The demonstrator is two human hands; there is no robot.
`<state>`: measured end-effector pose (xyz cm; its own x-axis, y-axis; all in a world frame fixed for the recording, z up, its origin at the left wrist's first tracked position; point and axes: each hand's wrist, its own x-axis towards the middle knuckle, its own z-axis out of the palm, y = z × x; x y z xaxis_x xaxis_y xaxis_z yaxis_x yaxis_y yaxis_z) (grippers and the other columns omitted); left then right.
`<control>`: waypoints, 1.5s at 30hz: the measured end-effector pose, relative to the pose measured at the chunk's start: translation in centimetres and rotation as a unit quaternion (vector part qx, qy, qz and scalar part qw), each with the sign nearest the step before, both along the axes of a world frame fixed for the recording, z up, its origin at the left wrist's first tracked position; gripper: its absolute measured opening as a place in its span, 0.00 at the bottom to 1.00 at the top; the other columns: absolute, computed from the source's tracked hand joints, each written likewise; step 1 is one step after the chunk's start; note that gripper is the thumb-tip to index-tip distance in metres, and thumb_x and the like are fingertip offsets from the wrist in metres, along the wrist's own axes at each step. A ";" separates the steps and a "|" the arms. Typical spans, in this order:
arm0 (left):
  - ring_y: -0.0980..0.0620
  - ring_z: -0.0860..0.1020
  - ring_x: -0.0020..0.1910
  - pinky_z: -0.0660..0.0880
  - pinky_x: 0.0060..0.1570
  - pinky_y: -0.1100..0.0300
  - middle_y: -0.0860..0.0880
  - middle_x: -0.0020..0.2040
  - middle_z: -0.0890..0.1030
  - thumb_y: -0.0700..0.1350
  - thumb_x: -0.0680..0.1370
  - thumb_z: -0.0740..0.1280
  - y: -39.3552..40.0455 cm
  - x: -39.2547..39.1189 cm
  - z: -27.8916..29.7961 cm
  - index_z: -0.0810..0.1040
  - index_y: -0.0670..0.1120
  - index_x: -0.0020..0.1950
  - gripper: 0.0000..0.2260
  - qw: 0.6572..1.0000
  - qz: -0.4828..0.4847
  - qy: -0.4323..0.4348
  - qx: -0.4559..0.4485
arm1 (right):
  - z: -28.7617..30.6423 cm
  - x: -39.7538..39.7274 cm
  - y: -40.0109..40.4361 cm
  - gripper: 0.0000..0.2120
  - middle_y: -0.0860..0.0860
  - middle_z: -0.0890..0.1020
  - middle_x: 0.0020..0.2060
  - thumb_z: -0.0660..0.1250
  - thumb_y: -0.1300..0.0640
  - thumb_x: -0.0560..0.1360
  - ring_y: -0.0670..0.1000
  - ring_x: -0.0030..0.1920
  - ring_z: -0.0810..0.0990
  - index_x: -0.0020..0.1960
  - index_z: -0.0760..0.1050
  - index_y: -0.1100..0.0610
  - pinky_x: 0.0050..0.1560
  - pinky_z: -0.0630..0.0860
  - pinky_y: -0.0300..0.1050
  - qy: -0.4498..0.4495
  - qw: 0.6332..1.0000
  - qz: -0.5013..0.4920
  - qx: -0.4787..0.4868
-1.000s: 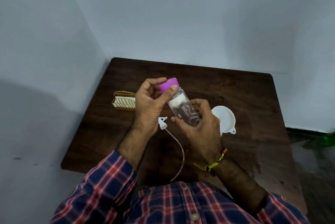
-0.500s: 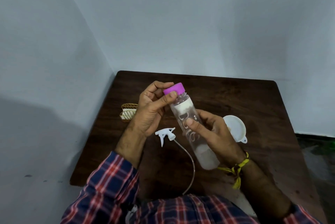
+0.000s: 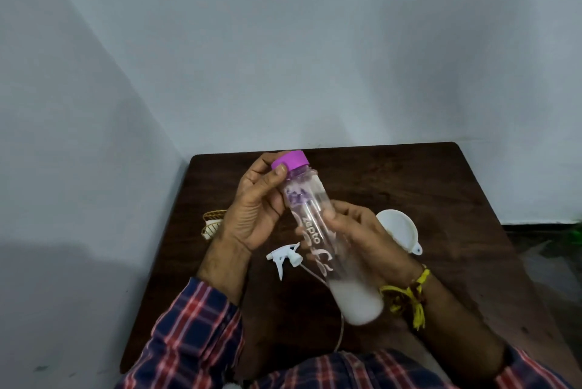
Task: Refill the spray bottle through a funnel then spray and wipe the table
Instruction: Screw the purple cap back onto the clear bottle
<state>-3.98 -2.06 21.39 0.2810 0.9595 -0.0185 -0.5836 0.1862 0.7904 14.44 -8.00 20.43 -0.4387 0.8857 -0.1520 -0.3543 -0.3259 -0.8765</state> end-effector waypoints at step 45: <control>0.51 0.81 0.42 0.80 0.38 0.57 0.45 0.46 0.82 0.45 0.65 0.78 -1.5 1.0 -1.0 0.80 0.43 0.51 0.18 0.997 0.027 0.064 -0.023 | 0.7 0.3 -2.4 0.22 0.63 0.82 0.54 0.68 0.48 0.76 0.61 0.51 0.80 0.64 0.74 0.61 0.51 0.78 0.53 -0.093 0.995 -0.037 -0.004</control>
<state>-3.03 -3.58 20.36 0.2208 0.9707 -0.0946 -0.4895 0.1942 0.8501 14.70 -10.38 21.08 -0.3356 0.9131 -0.2315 -0.2086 -0.3117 -0.9270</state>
